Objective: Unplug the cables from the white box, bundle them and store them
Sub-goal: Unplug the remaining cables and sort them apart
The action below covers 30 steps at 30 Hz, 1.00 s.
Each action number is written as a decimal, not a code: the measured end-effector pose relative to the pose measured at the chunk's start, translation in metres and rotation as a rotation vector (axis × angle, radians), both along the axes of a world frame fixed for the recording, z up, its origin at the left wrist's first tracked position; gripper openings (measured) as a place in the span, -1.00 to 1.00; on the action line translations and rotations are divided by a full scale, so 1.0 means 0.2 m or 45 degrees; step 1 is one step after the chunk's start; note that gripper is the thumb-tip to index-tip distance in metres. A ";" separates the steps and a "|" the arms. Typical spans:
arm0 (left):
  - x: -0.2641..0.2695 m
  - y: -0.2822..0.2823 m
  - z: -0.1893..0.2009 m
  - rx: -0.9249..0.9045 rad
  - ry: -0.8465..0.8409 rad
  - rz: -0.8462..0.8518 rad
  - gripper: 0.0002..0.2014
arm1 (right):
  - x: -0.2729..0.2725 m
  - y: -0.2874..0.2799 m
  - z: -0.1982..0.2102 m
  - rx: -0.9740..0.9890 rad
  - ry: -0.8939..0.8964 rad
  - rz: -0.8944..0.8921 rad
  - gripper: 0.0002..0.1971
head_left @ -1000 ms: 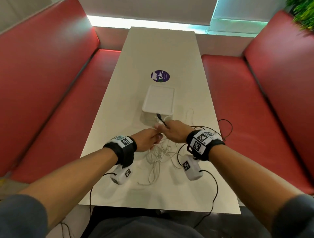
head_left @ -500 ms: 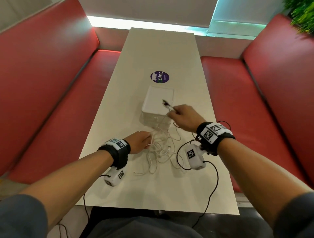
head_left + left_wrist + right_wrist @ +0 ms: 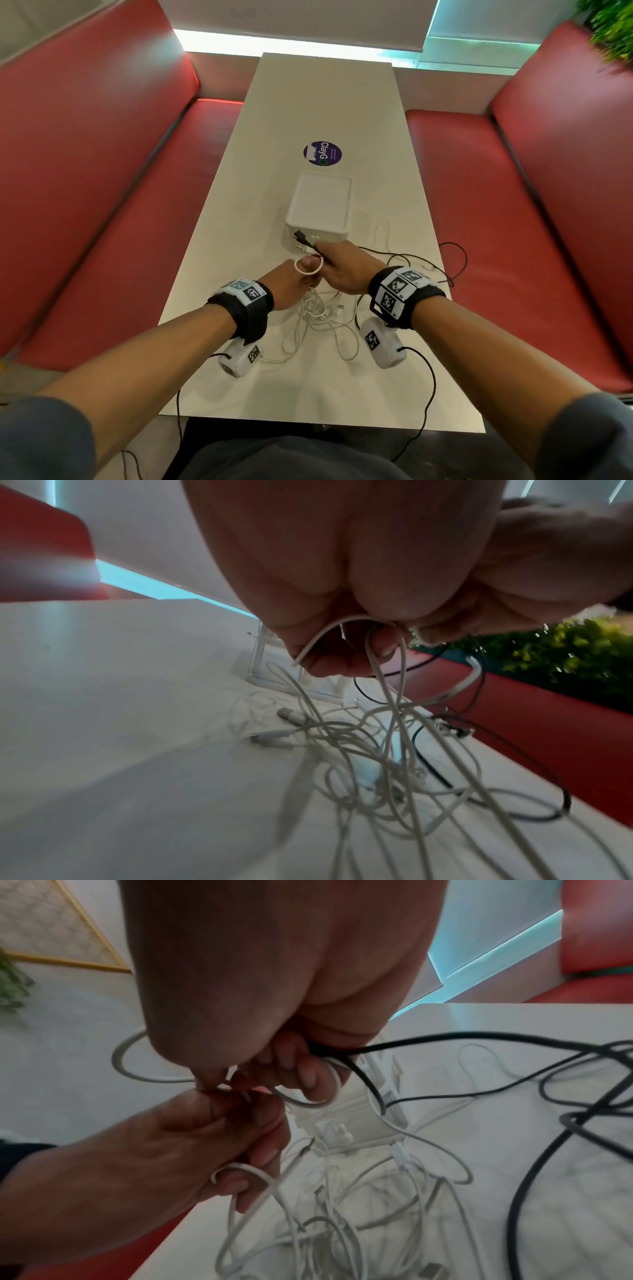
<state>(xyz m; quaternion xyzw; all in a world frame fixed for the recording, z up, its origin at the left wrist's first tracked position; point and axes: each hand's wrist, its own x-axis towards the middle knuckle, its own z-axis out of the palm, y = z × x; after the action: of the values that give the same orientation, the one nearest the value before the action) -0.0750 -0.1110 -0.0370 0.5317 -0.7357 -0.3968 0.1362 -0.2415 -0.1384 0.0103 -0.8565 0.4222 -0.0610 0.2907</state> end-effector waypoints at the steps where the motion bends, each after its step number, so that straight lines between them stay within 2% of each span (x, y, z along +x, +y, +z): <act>1: 0.00 0.00 0.00 -0.010 -0.006 -0.011 -0.73 | 0.00 0.00 0.01 -0.018 0.011 0.037 -0.78; 5: -0.02 0.04 0.04 -0.144 -0.046 -0.168 -0.86 | 0.01 -0.01 0.03 -0.107 0.187 0.136 -0.93; 7: -0.04 0.04 0.06 -0.177 -0.111 -0.186 -0.83 | 0.01 0.00 0.02 -0.150 0.230 0.130 -0.95; 10: -0.03 0.02 0.05 -0.038 -0.204 -0.164 -0.78 | -0.01 -0.01 0.05 -0.209 0.181 0.016 -0.87; 13: 0.03 0.00 -0.01 0.109 -0.383 -0.197 -0.80 | -0.07 -0.07 0.13 -0.240 0.244 -0.093 -0.82; 17: 0.08 -0.01 -0.08 0.133 -0.491 -0.241 -0.79 | -0.17 -0.13 0.20 -0.283 0.434 -0.193 -0.75; 21: 0.11 0.00 -0.11 0.152 -0.580 -0.245 -0.86 | -0.25 -0.16 0.24 -0.406 0.605 -0.277 -0.75; 24: 0.11 -0.01 -0.11 0.177 -0.600 -0.225 -0.76 | -0.29 -0.20 0.29 -0.487 0.652 -0.379 -0.77; 27: 0.11 -0.02 -0.11 0.166 -0.556 -0.163 -0.62 | -0.30 -0.21 0.33 -0.391 0.597 -0.389 -0.79; 30: 0.08 -0.01 -0.09 0.071 -0.475 -0.124 -0.58 | -0.23 -0.15 0.28 -0.142 0.533 -0.137 -0.80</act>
<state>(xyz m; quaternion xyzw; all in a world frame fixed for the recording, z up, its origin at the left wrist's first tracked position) -0.0591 -0.1132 -0.0544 0.5634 -0.7618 -0.3178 -0.0369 -0.2870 -0.1688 0.0671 -0.8415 0.5143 0.0795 0.1453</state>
